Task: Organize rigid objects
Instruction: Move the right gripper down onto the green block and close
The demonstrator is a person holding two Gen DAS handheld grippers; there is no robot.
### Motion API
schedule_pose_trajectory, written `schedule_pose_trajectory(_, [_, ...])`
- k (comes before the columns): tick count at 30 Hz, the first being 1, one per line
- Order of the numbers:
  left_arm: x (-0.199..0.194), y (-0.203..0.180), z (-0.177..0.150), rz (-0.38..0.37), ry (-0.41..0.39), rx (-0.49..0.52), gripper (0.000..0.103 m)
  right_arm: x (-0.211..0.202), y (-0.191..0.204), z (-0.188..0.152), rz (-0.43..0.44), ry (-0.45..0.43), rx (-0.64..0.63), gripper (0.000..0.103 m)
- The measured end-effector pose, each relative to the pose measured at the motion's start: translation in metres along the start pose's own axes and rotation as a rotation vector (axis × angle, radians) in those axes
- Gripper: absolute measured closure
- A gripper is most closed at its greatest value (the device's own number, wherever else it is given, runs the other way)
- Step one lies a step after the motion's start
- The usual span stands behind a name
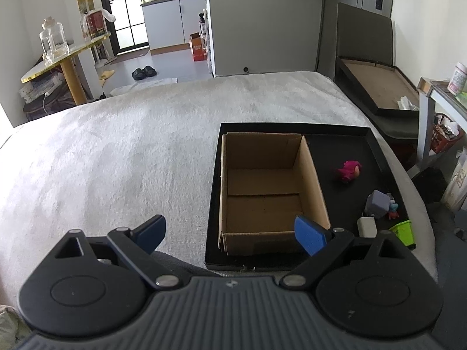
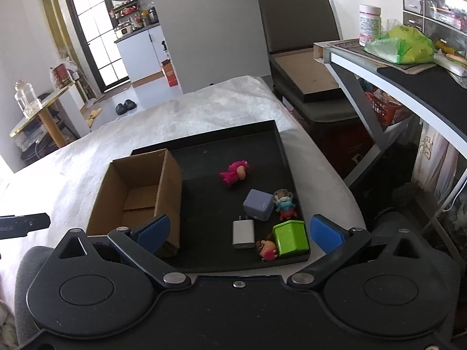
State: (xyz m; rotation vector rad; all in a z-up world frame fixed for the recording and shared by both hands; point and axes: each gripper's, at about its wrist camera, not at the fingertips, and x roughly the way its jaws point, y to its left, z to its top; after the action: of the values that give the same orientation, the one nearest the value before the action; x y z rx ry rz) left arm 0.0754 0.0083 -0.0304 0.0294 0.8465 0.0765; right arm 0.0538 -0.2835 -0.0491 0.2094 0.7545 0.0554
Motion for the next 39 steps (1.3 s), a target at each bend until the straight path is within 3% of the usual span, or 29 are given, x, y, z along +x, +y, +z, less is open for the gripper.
schedule_pose_trajectory(10, [0.024, 0.0, 0.018, 0.031, 0.018, -0.022, 0.009, 0.023, -0.004, 0.005, -0.04, 0.005, -0.024, 0.0])
schedule_pose_trajectory(22, [0.052, 0.008, 0.029, 0.075, 0.032, -0.052, 0.013, 0.05, -0.017, 0.006, -0.05, 0.08, 0.051, 0.0])
schedule_pose_trajectory(39, [0.1, 0.015, 0.025, 0.129, 0.109, -0.093, 0.05, 0.088, -0.033, -0.007, -0.061, 0.154, 0.077, 0.009])
